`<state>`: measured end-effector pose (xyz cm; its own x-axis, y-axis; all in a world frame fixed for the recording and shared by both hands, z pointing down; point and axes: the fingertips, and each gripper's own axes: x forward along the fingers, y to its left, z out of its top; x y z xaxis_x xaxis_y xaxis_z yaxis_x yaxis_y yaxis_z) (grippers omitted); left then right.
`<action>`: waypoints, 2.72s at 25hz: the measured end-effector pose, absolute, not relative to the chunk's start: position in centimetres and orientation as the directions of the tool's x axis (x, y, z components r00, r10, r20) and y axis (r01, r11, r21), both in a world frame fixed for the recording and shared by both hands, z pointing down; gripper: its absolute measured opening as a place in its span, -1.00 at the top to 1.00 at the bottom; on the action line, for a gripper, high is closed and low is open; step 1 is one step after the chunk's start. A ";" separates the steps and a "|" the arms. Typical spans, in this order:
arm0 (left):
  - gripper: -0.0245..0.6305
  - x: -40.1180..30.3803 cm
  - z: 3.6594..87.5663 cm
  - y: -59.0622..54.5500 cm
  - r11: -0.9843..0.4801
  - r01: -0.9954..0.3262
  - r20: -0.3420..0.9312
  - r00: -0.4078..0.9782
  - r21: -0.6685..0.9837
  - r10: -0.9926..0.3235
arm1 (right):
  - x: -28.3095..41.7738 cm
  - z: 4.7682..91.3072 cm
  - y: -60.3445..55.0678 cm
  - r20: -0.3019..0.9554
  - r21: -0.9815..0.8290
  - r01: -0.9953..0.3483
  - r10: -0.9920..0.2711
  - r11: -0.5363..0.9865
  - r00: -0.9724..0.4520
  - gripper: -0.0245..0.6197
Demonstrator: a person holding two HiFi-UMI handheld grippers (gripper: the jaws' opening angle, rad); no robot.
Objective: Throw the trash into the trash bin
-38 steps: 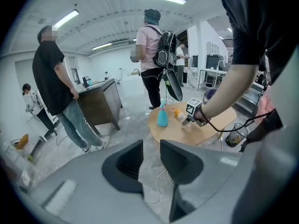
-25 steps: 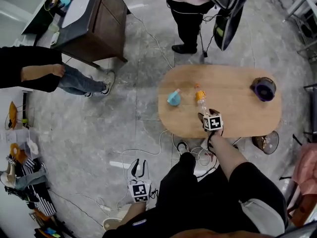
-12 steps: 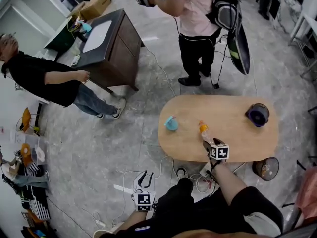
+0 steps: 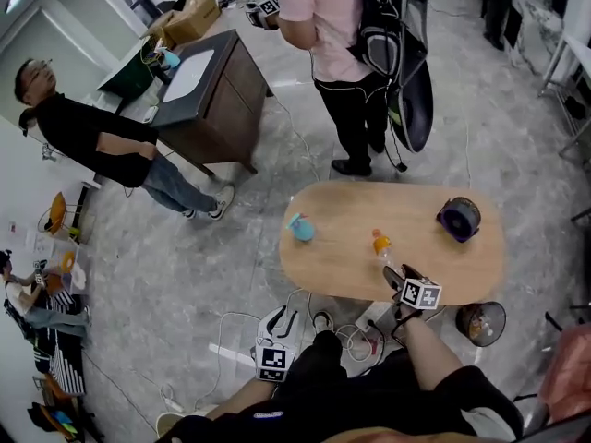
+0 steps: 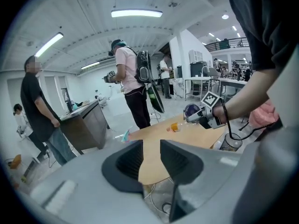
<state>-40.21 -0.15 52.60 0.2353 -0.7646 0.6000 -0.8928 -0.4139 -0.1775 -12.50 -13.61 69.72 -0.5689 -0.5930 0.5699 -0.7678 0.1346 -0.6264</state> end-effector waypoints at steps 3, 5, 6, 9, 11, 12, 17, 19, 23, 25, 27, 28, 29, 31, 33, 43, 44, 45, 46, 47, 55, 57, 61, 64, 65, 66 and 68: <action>0.56 -37.0 52.2 0.1 -0.440 -0.876 0.603 0.245 -0.198 -0.759 | -9.5 67.6 -13.1 0.539 -0.633 -0.758 -0.616 0.155 -0.575 -0.11; 0.56 -35.3 52.2 -0.2 -0.453 -0.867 0.604 0.252 -0.206 -0.756 | -7.7 66.1 -12.7 0.513 -0.638 -0.750 -0.632 0.171 -0.581 -0.11; 0.56 -34.3 52.3 -0.4 -0.460 -0.866 0.598 0.266 -0.197 -0.756 | -6.9 65.5 -12.5 0.500 -0.642 -0.746 -0.640 0.179 -0.584 -0.11; 0.56 -31.1 52.6 -1.3 -0.494 -0.849 0.589 0.305 -0.188 -0.748 | -4.2 63.8 -11.1 0.462 -0.654 -0.731 -0.664 0.193 -0.588 -0.11; 0.56 -28.3 52.7 -1.6 -0.533 -0.825 0.589 0.340 -0.189 -0.734 | -1.9 62.8 -9.2 0.444 -0.664 -0.724 -0.682 0.184 -0.580 -0.11; 0.56 -26.8 52.7 -1.8 -0.553 -0.812 0.585 0.361 -0.187 -0.727 | -0.6 62.3 -8.3 0.436 -0.669 -0.722 -0.694 0.176 -0.574 -0.11; 0.56 -18.1 53.2 -3.1 -0.666 -0.727 0.589 0.469 -0.165 -0.659 | 6.7 60.5 -5.0 0.404 -0.687 -0.715 -0.749 0.130 -0.525 -0.11; 0.56 -14.6 53.4 -3.6 -0.739 -0.654 0.603 0.526 -0.163 -0.599 | 9.8 60.3 -2.6 0.415 -0.685 -0.726 -0.782 0.068 -0.465 -0.11; 0.56 -8.7 54.6 -4.4 -0.836 -0.523 0.613 0.611 -0.163 -0.501 | 15.8 60.8 1.6 0.433 -0.673 -0.737 -0.839 -0.058 -0.329 -0.11; 0.56 -6.3 55.4 -4.8 -0.865 -0.478 0.614 0.640 -0.153 -0.462 | 18.8 61.5 3.4 0.440 -0.675 -0.727 -0.860 -0.125 -0.261 -0.11; 0.56 -4.0 56.1 -5.0 -0.886 -0.444 0.607 0.671 -0.130 -0.426 | 21.9 62.5 5.3 0.449 -0.673 -0.714 -0.874 -0.192 -0.188 -0.11; 0.56 -3.0 56.3 -4.9 -0.896 -0.426 0.608 0.681 -0.125 -0.408 | 23.3 63.1 6.4 0.456 -0.670 -0.708 -0.877 -0.226 -0.151 -0.11; 0.56 -2.3 56.6 -4.7 -0.906 -0.405 0.614 0.686 -0.122 -0.389 | 24.7 63.7 7.6 0.465 -0.665 -0.699 -0.878 -0.261 -0.114 -0.11; 0.56 -1.6 57.2 -4.1 -0.925 -0.363 0.639 0.685 -0.117 -0.349 | 27.0 64.9 10.3 0.488 -0.655 -0.676 -0.872 -0.337 -0.038 -0.11; 0.56 -1.1 58.0 -3.7 -0.937 -0.332 0.665 0.675 -0.112 -0.319 | 29.0 66.1 12.7 0.511 -0.641 -0.654 -0.859 -0.402 0.027 -0.11; 0.56 4.3 59.1 -3.3 -0.960 -0.263 0.661 0.703 -0.099 -0.261 | 34.5 73.1 19.3 0.625 -0.579 -0.578 -0.768 -0.575 0.138 -0.11; 0.56 4.4 59.3 -3.1 -0.961 -0.259 0.668 0.699 -0.097 -0.256 | 34.9 74.2 20.0 0.643 -0.568 -0.569 -0.752 -0.594 0.143 -0.11; 0.56 4.4 59.6 -2.8 -0.962 -0.256 0.675 0.694 -0.094 -0.251 | 35.4 75.4 20.6 0.662 -0.556 -0.561 -0.735 -0.613 0.146 -0.11; 0.56 4.4 59.8 -2.5 -0.963 -0.254 0.684 0.687 -0.092 -0.247 | 35.9 76.6 21.1 0.681 -0.543 -0.555 -0.717 -0.630 0.147 -0.11; 0.56 4.4 60.0 -2.3 -0.963 -0.255 0.693 0.678 -0.090 -0.245 | 36.4 77.8 21.6 0.700 -0.530 -0.550 -0.699 -0.645 0.145 -0.11; 0.56 2.4 62.1 -1.9 -0.943 -0.323 0.748 0.605 -0.084 -0.274 | 39.0 87.6 20.8 0.818 -0.449 -0.561 -0.573 -0.696 0.055 -0.11; 0.56 2.3 62.6 -2.0 -0.937 -0.339 0.752 0.596 -0.083 -0.283 | 39.5 89.8 20.0 0.842 -0.429 -0.569 -0.539 -0.702 0.030 -0.11; 0.56 1.5 63.5 -1.5 -0.932 -0.355 0.769 0.575 -0.072 -0.279 | 38.9 94.2 18.4 0.886 -0.385 -0.619 -0.461 -0.685 -0.041 -0.11; 0.56 0.8 63.9 -1.7 -0.929 -0.362 0.778 0.561 -0.077 -0.283 | 37.8 96.9 17.6 0.910 -0.361 -0.658 -0.402 -0.661 -0.095 -0.11; 0.56 0.6 64.0 -1.9 -0.926 -0.368 0.779 0.557 -0.079 -0.288 | 37.5 97.7 17.4 0.918 -0.351 -0.673 -0.382 -0.651 -0.110 -0.11; 0.56 0.5 64.1 -2.1 -0.923 -0.376 0.779 0.554 -0.080 -0.293 | 37.4 98.4 17.2 0.924 -0.341 -0.689 -0.363 -0.639 -0.121 -0.11; 0.56 0.0 64.5 -2.5 -0.916 -0.393 0.786 0.539 -0.081 -0.302 | 37.2 99.4 16.8 0.932 -0.326 -0.713 -0.337 -0.621 -0.133 -0.11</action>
<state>-0.02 -2.45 64.54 0.5390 -0.3016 0.7864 -0.3935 -0.9157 -0.0815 37.23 16.77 99.42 -0.1328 -0.3368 0.9322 -0.7127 -0.6212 -0.3260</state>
